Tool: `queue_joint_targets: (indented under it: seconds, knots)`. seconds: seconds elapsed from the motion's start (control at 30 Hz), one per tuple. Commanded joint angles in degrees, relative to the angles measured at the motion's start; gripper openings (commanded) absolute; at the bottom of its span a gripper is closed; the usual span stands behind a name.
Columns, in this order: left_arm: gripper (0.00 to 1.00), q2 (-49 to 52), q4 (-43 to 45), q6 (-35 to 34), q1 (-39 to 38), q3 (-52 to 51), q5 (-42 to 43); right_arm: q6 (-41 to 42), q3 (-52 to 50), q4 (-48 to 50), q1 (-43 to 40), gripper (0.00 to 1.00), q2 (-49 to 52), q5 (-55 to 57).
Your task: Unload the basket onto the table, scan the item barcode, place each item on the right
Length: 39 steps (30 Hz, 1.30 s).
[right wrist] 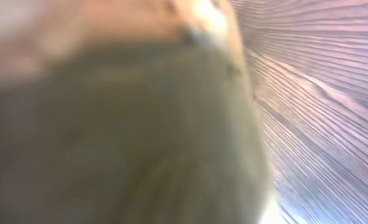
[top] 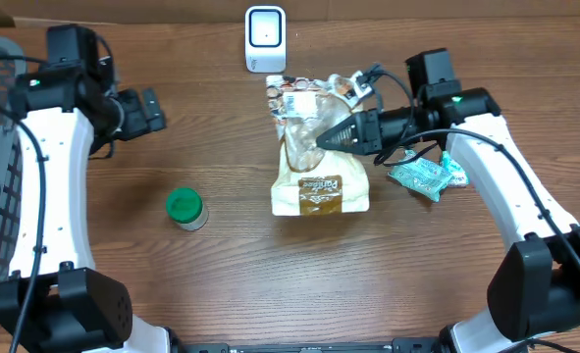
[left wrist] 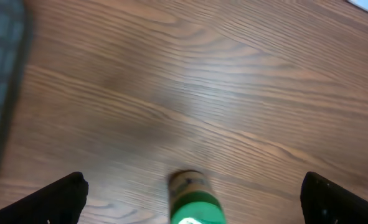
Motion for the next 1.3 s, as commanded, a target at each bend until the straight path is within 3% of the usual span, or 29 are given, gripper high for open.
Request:
queue_joint_targets:
  seconds: [0.0,0.2,0.4,0.7,0.8,0.9,1.07,1.17,1.27]
  knots:
    - [1.0,0.5,0.0,0.1,4.0,0.3,-1.5,-0.7,0.2,-0.6,0.3,0.04,-1.4,3.4]
    - [1.0,0.5,0.5,6.1,5.7,0.3,-0.2,-0.7,0.2,-0.3,0.7,0.04,-1.4,4.4]
    - [1.0,0.5,0.5,6.1,5.7,0.3,-0.2,1.1,1.5,0.7,0.7,0.04,-1.4,4.4]
    - [1.0,0.5,0.5,6.1,5.7,0.3,-0.2,1.3,16.3,-4.7,1.0,0.04,-1.5,8.9]
    - [1.0,0.5,0.5,6.1,5.7,0.3,-0.2,4.9,21.0,-5.0,2.0,0.04,-1.5,21.6]
    - [1.0,0.5,0.5,6.1,5.7,0.3,-0.2,8.9,24.6,-4.2,4.4,0.04,-1.5,41.8]
    - [1.0,0.5,0.5,6.1,5.7,0.3,-0.2,10.5,25.6,5.4,10.5,0.04,-1.0,72.5]
    - [1.0,0.5,0.5,6.1,5.7,0.3,-0.2,7.5,25.6,15.0,14.8,0.04,1.1,88.4]
    - [1.0,0.5,0.5,6.1,5.7,0.3,-0.2,-1.9,25.6,26.0,18.7,0.04,5.4,98.6]
